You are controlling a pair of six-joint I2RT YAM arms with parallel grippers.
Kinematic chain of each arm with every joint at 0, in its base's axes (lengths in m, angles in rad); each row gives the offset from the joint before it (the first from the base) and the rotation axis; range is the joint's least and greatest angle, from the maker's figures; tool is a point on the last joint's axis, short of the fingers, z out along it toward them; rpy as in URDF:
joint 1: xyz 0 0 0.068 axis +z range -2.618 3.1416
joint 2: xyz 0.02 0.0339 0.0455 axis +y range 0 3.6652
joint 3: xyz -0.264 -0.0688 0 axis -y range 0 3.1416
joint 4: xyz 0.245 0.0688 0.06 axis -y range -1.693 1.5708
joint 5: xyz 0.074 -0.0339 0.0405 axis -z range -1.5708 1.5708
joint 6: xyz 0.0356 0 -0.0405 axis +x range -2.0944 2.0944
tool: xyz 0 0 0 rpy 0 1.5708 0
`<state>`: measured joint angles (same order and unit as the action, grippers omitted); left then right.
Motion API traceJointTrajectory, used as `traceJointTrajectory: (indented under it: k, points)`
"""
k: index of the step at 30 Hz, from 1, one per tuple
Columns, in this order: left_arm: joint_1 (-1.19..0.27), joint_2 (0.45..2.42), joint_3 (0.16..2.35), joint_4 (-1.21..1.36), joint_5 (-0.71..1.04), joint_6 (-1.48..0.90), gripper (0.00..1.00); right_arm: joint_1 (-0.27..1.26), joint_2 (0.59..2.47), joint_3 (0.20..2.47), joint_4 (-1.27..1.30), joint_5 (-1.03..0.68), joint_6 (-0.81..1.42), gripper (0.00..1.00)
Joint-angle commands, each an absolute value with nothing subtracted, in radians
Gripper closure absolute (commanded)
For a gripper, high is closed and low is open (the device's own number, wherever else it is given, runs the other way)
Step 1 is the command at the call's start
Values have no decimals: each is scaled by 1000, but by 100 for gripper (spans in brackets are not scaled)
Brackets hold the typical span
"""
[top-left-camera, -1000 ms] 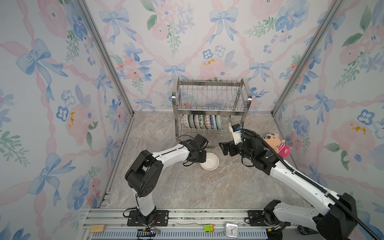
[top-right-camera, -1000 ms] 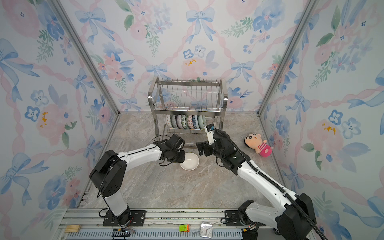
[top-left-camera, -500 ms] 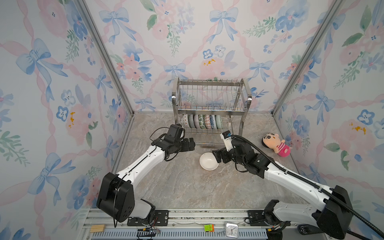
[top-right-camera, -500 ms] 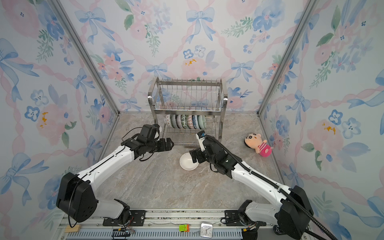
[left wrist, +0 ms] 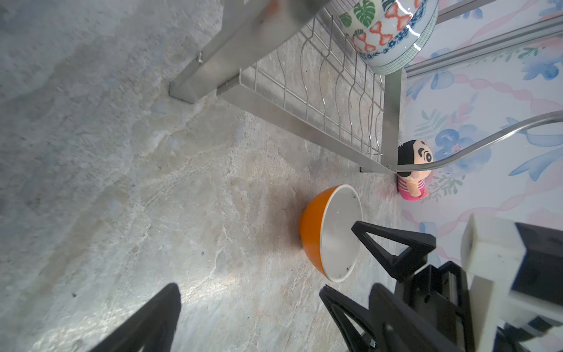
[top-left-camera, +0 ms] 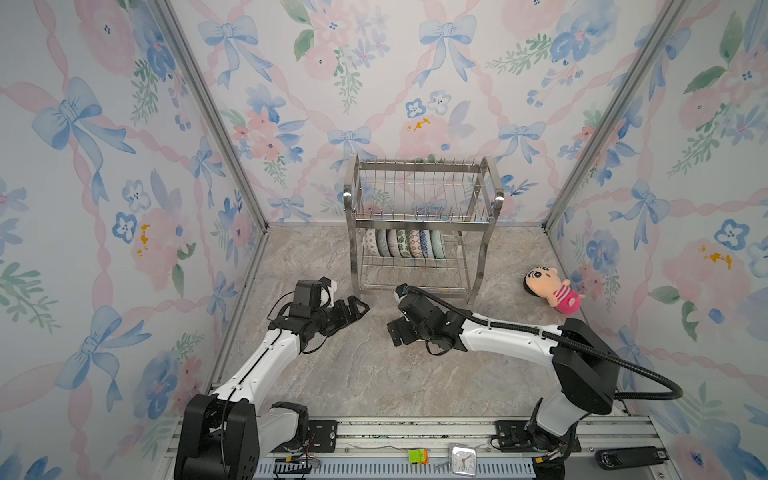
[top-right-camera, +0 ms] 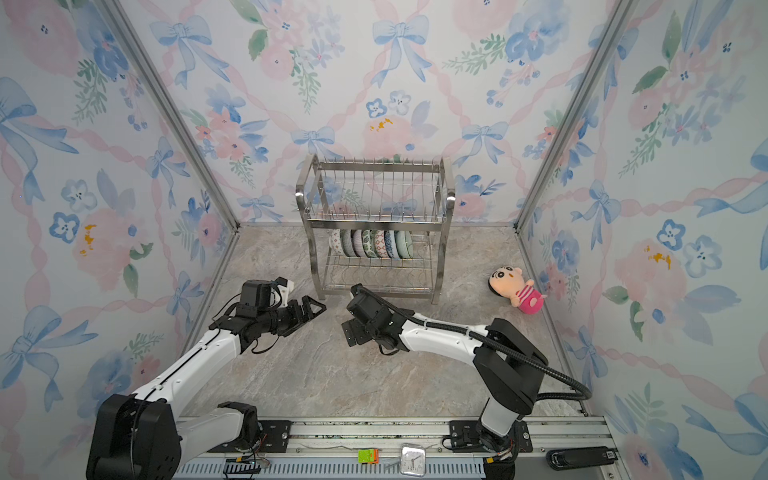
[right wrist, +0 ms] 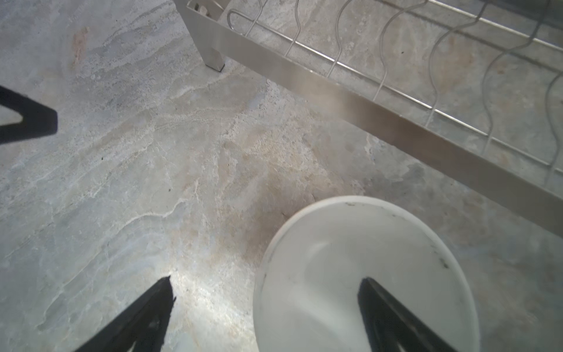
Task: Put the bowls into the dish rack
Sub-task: 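Open the left gripper and draw back while the right gripper grips the bowl rim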
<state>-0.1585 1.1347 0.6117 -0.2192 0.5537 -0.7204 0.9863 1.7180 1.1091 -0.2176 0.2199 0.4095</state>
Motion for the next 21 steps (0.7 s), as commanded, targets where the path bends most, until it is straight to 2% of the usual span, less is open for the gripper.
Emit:
traceJointTrajectory:
  k: [1,11,21]
  points:
    - [-135,1096,562,-139,639,-767,2,998,1777,1169,-263,265,465,11]
    - [-112,1095,503,-102,664,-780,2,998,1868,1229,-299,255,486,38]
    - [-113,1097,493,-85,669,-792,2,994,1884,1233,-344,267,470,76]
